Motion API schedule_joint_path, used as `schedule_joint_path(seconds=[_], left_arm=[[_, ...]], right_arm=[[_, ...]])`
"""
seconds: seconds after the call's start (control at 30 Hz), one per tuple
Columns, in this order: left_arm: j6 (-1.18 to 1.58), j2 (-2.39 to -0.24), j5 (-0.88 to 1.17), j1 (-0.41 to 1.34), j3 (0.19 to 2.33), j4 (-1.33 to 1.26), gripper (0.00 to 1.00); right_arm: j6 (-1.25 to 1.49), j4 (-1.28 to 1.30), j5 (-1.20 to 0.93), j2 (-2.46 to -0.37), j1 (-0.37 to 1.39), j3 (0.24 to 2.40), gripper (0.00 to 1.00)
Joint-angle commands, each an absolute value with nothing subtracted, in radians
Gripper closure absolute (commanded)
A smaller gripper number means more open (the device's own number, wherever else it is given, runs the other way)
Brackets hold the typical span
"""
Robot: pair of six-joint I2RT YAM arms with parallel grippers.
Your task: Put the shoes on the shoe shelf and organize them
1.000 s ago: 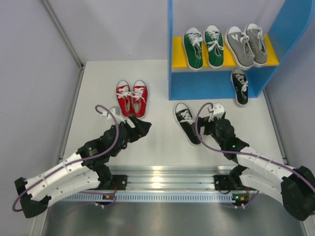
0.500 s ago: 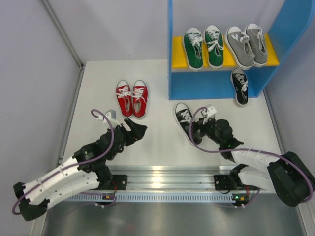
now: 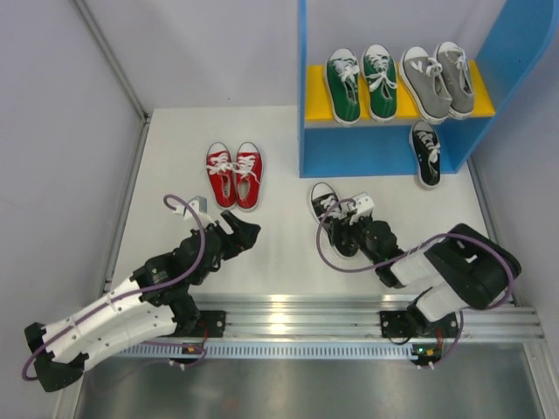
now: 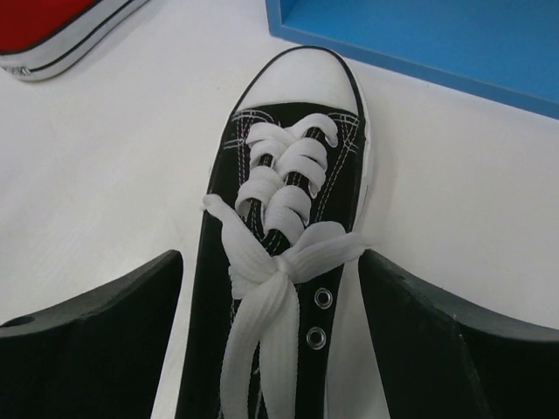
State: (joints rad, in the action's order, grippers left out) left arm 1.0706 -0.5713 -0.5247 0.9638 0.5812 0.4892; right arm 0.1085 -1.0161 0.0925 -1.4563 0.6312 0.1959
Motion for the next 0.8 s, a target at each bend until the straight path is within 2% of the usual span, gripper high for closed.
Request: schedule_joint_path(seconds=[0.0, 0.17, 0.37, 0.4, 0.6, 0.67, 0.77], left_arm=[[1.058, -0.566, -0.545, 0.965, 0.580, 0.476, 0.15], [1.055, -0.577, -0.540, 0.965, 0.586, 0.479, 0.15], [1.055, -0.572, -0.546, 0.965, 0.586, 0.491, 0.15], [1.060, -0.574, -0.546, 0.965, 0.584, 0.491, 0.15], [1.065, -0.607, -0.538, 0.965, 0.591, 0.491, 0.16], [1.063, -0.609, -0.535, 0.965, 0.594, 0.491, 0.16], [1.058, -0.606, -0.537, 0.965, 0.600, 0.491, 0.16]], right_arm=[[0.120, -1.363, 0.271, -1.558, 0.713, 0.146, 0.20], [0.129, -1.541, 0.393, -1.750, 0.798, 0.140, 0.29], [0.111, -1.674, 0.462, -1.812, 0.831, 0.104, 0.65], [0.101, -1.669, 0.465, -1.803, 0.830, 0.103, 0.77], [0.065, -1.583, 0.472, -1.660, 0.833, 0.077, 1.00], [0.055, -1.524, 0.471, -1.541, 0.838, 0.066, 1.00], [0.043, -1.172, 0.486, -1.274, 0.847, 0.129, 1.00]])
